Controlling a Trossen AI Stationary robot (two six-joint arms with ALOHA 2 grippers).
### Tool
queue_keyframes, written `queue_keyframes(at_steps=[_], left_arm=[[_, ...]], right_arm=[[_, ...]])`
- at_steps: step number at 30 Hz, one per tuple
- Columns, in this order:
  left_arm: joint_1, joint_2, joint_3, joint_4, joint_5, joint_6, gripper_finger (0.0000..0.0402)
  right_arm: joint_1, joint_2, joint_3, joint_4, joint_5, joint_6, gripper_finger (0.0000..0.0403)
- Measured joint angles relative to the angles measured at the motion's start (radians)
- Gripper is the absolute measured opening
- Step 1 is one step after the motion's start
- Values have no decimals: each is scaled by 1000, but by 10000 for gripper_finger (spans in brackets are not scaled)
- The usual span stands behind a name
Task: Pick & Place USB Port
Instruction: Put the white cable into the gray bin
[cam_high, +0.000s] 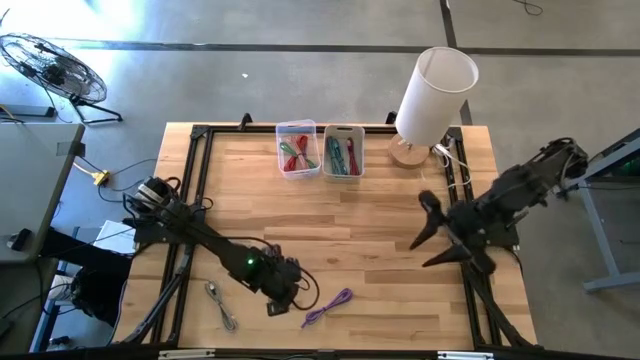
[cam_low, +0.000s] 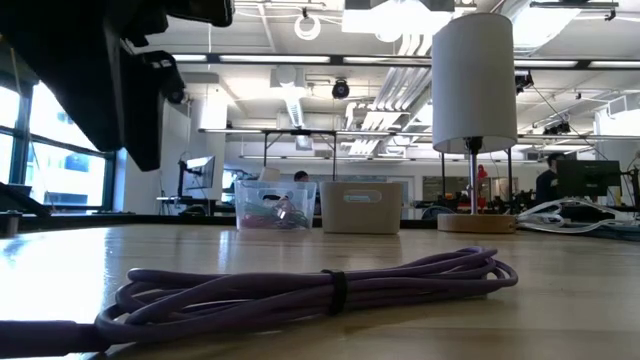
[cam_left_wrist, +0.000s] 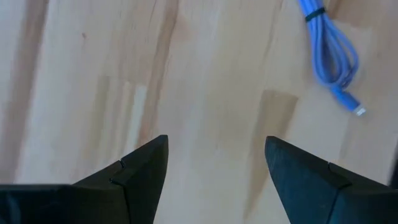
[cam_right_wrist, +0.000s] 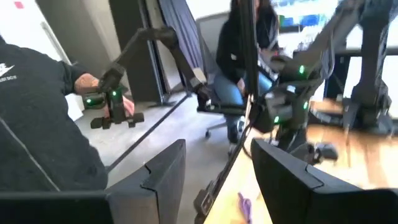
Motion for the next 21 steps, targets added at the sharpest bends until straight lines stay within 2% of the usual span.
queue_keyframes(at_steps=[6,9,12,15,17,21], left_arm=[[0,0,0,-56,12,271,264],[0,0,0,-68,44,418,264],[0,0,0,-118,116,528,264],[0,0,0,-156,204,636,264],[0,0,0,-188,243,712,264],[-1,0,0,-217,341,870,264]], right_arm=[[25,109,0,37,1,85,177],[48,159,0,106,-48,86,177],[67,188,0,172,-105,85,177],[90,196,0,204,-105,86,177],[108,196,0,211,-78,84,177],[157,197,0,248,85,88,177]])
